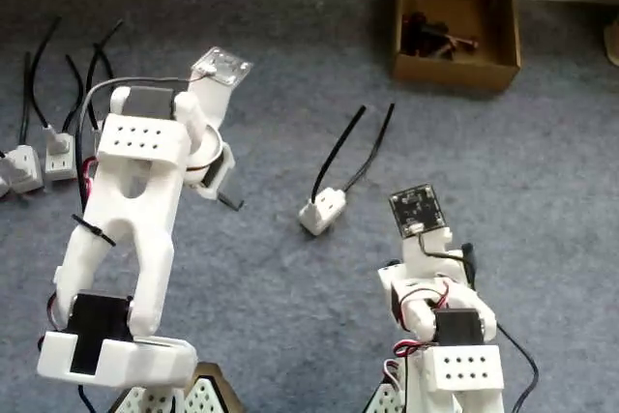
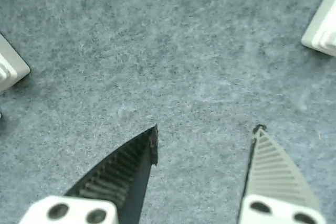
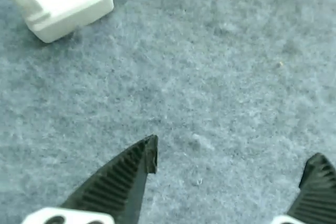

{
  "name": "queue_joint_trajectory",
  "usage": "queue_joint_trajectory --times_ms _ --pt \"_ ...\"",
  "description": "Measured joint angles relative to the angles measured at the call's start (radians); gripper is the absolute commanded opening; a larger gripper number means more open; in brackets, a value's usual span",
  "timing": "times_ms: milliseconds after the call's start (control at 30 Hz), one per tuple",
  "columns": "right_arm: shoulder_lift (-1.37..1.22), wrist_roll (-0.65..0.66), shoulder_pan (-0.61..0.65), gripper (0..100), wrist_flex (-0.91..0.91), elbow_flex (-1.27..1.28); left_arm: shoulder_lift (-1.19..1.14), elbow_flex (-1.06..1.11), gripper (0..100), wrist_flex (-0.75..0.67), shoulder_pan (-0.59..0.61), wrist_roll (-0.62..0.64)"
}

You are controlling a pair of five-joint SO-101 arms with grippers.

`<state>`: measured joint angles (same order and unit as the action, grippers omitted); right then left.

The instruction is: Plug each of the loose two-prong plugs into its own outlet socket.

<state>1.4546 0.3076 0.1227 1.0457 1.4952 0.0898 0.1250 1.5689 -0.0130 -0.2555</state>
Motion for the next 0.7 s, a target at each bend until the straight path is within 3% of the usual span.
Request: queue_joint_trajectory --times_ms 133,433,700 --pt "0.029 0.000 -0.003 37.2 0.000 0.032 0.000 -0.061 27 0.068 -0.087 0.000" --pt "0.032 0.000 -0.003 14.8 0.006 0.055 0.000 -0.080 27 0.094 -0.293 0.031" --pt "0.032 0.000 -0.034 8.9 0.006 0.089 0.000 -0.080 27 0.066 -0.400 0.031"
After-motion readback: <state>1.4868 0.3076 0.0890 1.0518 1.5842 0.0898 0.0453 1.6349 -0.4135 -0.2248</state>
